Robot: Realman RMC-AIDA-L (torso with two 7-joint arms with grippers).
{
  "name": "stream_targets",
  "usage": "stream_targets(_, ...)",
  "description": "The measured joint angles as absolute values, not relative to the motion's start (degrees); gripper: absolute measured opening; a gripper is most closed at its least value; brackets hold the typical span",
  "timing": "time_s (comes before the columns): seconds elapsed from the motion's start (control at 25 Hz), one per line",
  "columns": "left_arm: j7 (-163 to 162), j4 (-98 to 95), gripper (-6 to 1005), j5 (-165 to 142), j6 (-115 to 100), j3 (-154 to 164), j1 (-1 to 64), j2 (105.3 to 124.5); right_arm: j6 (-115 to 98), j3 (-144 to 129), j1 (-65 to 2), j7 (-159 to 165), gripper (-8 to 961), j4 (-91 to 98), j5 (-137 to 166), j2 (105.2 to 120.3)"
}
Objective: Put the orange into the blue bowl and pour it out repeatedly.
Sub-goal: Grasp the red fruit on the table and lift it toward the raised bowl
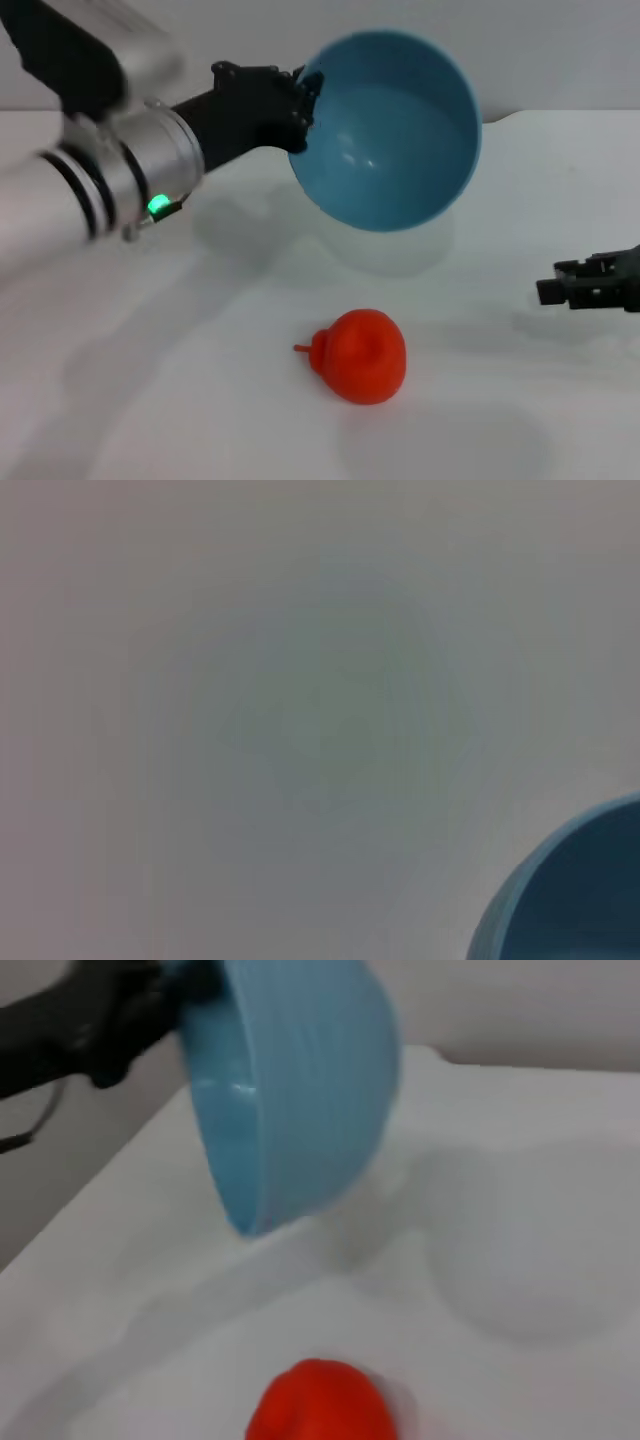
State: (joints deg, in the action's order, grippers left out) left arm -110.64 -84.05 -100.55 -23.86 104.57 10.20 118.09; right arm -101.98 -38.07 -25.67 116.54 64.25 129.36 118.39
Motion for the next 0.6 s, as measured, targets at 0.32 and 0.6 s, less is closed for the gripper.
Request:
stream_targets(0.32,-142.34,-75.54,-1,-110.38,-60.20,76.26,20.96,117.48,-101.28,-38.12,-26.40,103.77,525,58.41,124.15,118.67)
stream_targets(0.6,-149.90,-79.70,-2,-122.55,-76.55,65.25,23.67,117.83,-97.84,-38.27,-28.29,97.03,529,46.37,118.81,118.43)
